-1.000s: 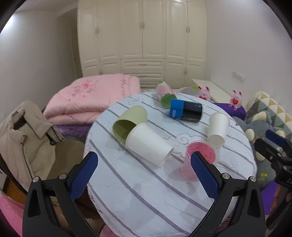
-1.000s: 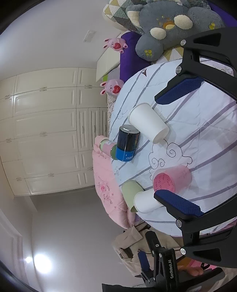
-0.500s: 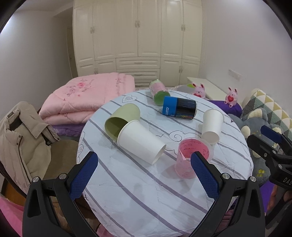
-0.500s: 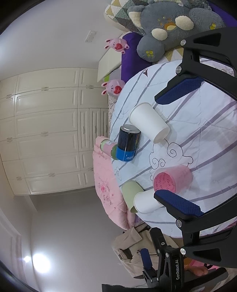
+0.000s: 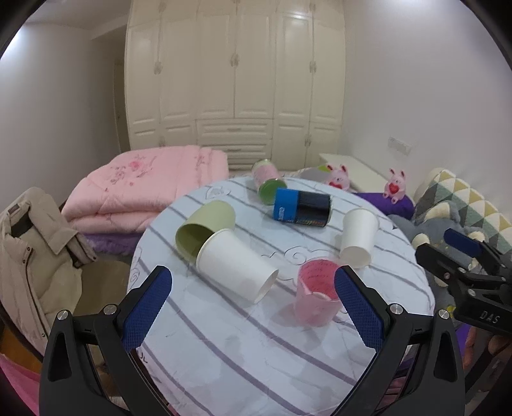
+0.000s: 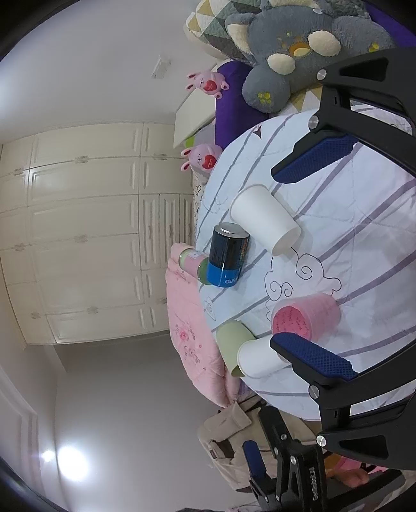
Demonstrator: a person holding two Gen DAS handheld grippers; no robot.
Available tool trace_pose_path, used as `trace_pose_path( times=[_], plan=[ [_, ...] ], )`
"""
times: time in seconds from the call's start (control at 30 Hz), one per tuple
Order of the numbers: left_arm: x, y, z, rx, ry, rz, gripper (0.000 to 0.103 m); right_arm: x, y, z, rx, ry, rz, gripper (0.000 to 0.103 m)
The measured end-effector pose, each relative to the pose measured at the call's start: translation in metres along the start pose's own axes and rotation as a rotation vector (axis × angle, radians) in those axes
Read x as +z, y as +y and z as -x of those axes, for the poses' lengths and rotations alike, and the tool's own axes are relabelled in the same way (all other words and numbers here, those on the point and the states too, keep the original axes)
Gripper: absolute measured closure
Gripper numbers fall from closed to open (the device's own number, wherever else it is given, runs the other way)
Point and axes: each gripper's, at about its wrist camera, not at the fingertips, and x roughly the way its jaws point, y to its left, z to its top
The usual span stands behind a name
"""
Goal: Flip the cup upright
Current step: 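Open the left gripper and withdraw from the pink cup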
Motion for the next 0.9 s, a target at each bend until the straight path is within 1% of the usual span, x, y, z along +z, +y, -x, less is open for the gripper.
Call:
trace_pose_path(
  times=[0.2, 0.3, 0.67, 0.9],
  plan=[
    [0.0002, -0.0040, 0.0047, -0.026, -0.036, -0.013, 0.000, 0.0012, -0.0020, 0.0012, -0.011, -0.009, -0.008, 0.007],
    [-0.0005, -0.0061, 0.0033, -0.029, -0.033, -0.020, 0.000, 0.0016, -0.0024, 0.0013, -0.013, -0.010, -0.009, 0.007],
    [-0.0021, -0.0065, 0.0031, -0.013, -0.038, -0.027, 0.000, 0.0014, -0.0002, -0.0003, -0.017, -0.006, 0.003, 0.007],
    [-0.0041, -0.0095, 0.0044, 0.014, -0.065, -0.053, 0.000, 0.0013, 0.0005, -0.0009, -0.016, -0.004, 0.003, 0.007]
  ],
)
